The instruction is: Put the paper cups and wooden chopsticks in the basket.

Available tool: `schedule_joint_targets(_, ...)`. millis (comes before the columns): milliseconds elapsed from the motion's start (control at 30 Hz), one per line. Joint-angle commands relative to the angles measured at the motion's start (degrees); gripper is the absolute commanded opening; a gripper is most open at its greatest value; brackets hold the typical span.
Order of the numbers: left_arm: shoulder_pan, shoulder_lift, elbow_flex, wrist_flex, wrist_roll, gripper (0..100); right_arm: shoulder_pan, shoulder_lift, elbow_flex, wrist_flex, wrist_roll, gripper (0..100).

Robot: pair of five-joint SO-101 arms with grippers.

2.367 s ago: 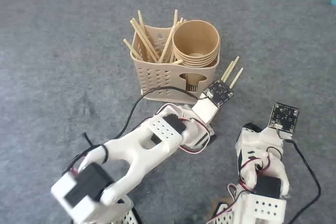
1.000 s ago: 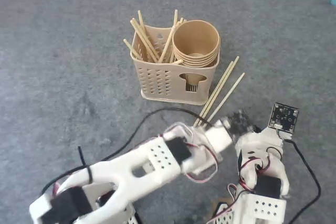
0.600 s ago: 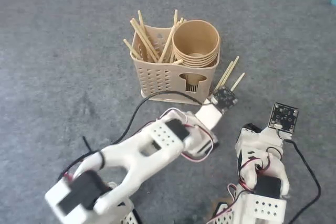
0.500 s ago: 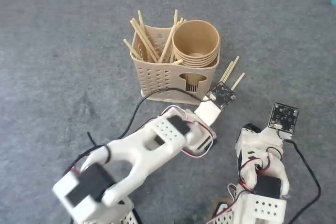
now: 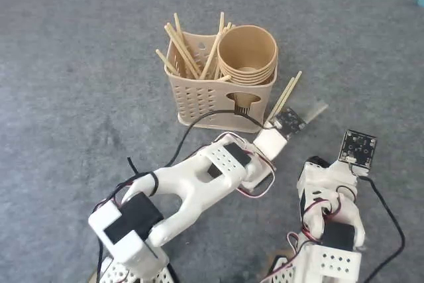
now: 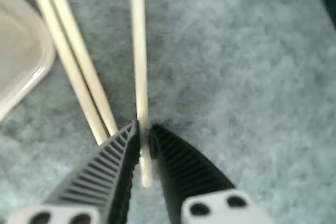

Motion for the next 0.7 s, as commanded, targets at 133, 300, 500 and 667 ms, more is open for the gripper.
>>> schedule_joint_targets(133,4.1,-0.9,-1.1,7.8,-1.1,1,0.7,-0.8,0.9,0.2,0.8,0.9)
schedule_joint_targets(300,7.8,-2.9,3.9,12.2,-1.2,1,0.7,-0.8,0.9,0.2,0.8,0.8)
schedule_joint_targets(500,7.6,-16.8,18.7,12.9,-3.3,1,0.7,-0.8,0.9,0.2,0.8,0.8)
schedule_joint_targets(667,7.6,-37.1,33.1,13.5,-6.9,1,2.1,-0.8,0.9,0.1,0.8,0.9)
